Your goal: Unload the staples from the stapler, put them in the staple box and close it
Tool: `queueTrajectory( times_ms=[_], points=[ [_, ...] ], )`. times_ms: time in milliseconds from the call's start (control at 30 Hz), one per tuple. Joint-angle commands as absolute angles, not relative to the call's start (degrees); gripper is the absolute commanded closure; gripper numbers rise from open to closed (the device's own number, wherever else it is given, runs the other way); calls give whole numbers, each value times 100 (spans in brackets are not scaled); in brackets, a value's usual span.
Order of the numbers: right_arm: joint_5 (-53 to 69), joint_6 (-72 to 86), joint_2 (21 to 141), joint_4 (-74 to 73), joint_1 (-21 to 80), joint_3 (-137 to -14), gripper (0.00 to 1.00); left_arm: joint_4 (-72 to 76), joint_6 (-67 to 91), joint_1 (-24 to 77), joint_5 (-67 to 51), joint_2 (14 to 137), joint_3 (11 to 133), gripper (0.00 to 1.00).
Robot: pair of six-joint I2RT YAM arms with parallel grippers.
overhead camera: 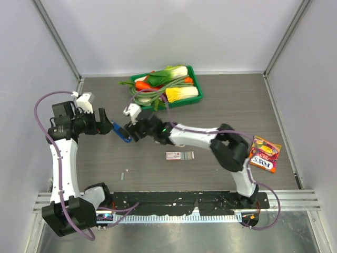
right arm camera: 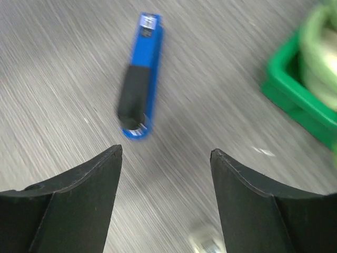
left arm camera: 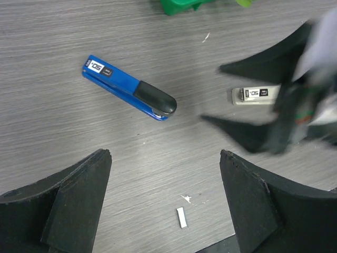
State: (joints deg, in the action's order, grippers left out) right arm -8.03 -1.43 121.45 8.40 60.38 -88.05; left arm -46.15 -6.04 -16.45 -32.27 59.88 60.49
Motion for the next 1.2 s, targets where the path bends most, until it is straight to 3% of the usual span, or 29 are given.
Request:
queueTrajectory(
  times_ms=[0,133,367,967,1167],
  points=[
    [675,-412,10514,-630,5073,-8306,27,-4808,-642,-1626,-3560,5862,6056,10],
    [643,-1141,9853,-1992,4720,-8060,26,-4790,-580,-1635,-3682,5941,6073,1],
    [211,-1705,10159,-3339,4693,-8147,25,-4930,-457,-1617,-3876,6056,6196,0],
    [-378,-1934,10670,-3604,4693,-8042,26,-5142,-756,-1617,-3841,5889,6091,0],
    [-308,-1881,10626,-3595,4685,-7866,31,-5159,-765,-1617,-3850,5933,6126,0]
  ],
)
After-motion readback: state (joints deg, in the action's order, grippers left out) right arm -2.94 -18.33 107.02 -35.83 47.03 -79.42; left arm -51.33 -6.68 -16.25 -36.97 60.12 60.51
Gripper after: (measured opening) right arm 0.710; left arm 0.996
